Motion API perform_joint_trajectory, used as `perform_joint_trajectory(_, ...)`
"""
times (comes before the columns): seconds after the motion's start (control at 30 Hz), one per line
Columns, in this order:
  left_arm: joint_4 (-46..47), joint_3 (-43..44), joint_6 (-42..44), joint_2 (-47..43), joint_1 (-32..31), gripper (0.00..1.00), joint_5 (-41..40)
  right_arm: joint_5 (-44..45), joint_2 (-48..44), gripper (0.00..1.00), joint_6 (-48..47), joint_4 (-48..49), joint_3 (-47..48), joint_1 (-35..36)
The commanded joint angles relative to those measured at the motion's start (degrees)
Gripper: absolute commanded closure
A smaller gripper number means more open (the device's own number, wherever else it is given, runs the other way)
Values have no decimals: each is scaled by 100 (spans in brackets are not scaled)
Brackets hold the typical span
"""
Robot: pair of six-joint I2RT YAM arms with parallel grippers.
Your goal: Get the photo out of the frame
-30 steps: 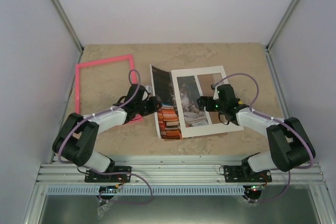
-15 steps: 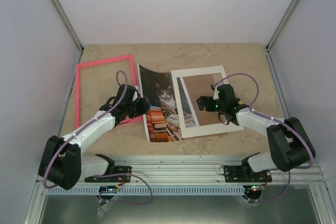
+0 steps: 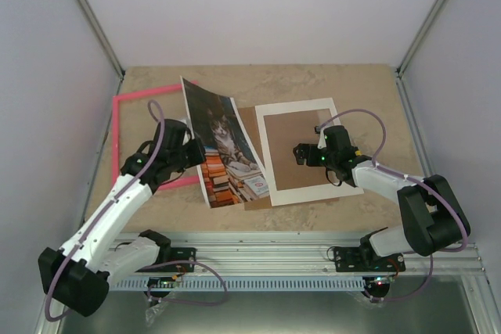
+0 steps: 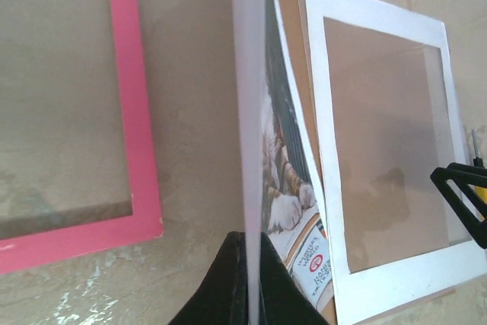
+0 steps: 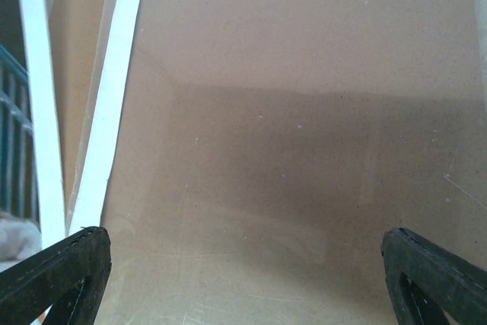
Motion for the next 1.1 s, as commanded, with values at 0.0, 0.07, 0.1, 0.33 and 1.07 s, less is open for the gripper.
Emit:
perform_joint_trajectory(0.0,-732,474,181,-236,24,100,-405,-68,-33,2,-18,127,-2,-21)
perform_joint_trajectory(0.07,-907,690,248,-287,24,100,-507,-60,-48,2,-16,121,-2,-22)
perform_joint_trajectory(0.1,-1005,806,280,-305,24,100,-573,-56,-62,2,-22,119,-10,-14)
perform_joint_trajectory(0.33,-1522,1719,488,-248,24,100,-914,-54,-75,2,8,124,-20,-21)
perform_joint_trajectory(1.07,857,2535,-81,1303,-200,100,1290,1392,-1894,2,386,132,-726,-21)
